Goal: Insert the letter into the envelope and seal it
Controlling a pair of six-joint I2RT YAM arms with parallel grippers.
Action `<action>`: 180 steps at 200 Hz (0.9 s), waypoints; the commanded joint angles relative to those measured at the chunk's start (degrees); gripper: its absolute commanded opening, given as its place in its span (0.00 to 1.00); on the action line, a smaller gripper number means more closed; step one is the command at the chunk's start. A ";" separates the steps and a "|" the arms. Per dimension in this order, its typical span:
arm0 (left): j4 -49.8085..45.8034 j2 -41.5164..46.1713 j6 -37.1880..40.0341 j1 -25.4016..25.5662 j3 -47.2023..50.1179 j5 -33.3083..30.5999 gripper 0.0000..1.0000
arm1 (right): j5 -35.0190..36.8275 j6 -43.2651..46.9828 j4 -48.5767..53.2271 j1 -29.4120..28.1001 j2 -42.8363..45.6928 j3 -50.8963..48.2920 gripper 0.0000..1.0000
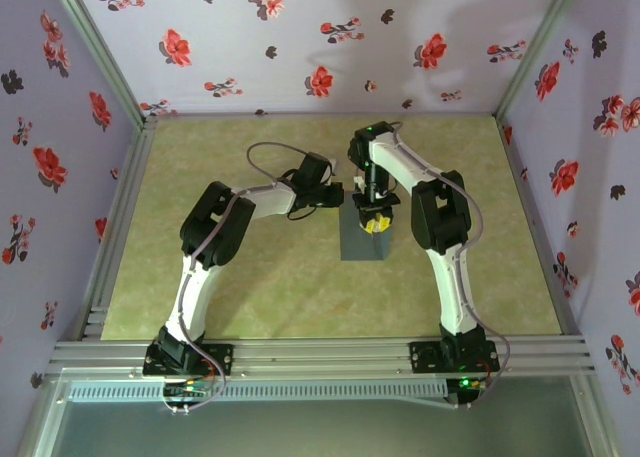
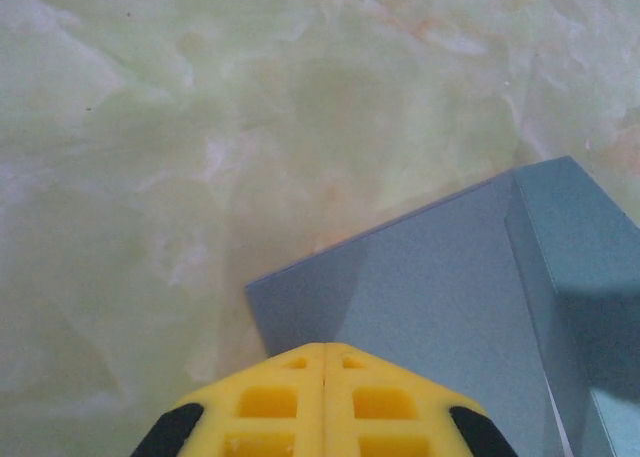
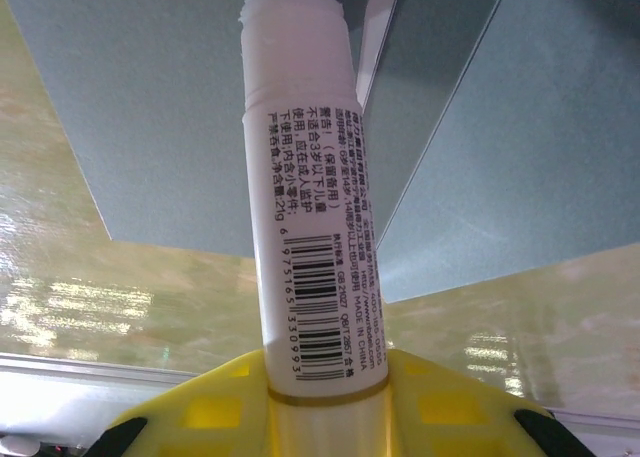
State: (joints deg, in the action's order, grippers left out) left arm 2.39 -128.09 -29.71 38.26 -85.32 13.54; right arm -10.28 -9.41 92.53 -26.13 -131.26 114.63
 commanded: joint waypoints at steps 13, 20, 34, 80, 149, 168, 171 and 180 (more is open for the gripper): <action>-3.98 0.04 1.24 1.29 1.22 0.87 0.00 | 0.10 0.09 -1.18 0.38 -3.06 2.55 0.00; -3.98 -0.03 1.32 1.37 1.21 0.87 0.00 | -0.01 0.09 -1.19 0.38 -3.33 3.02 0.00; -3.98 -0.01 1.28 1.38 1.21 0.81 0.00 | -0.43 0.03 -1.19 0.30 -3.88 3.95 0.00; -3.80 -0.14 0.89 1.38 0.96 0.84 0.00 | -1.12 -0.34 -1.21 -0.19 -4.44 6.43 0.00; -4.23 -0.14 0.97 1.45 0.52 0.71 0.00 | -3.25 0.00 -2.23 -0.59 -2.11 3.32 0.00; -4.67 -0.34 1.19 1.44 0.33 0.61 0.00 | -3.30 0.17 -2.43 -0.92 -0.41 1.02 0.00; -4.68 -0.32 1.11 1.45 0.33 0.61 0.00 | -3.33 0.18 -2.51 -0.98 -0.14 0.63 0.00; -4.74 -0.23 1.07 1.39 0.33 0.50 0.00 | -3.33 0.35 -2.49 -1.19 0.79 -0.73 0.00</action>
State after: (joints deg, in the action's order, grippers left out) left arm 2.35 -128.09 -29.58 38.44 -85.32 13.56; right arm -12.78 -9.41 90.65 -26.55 -133.51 117.03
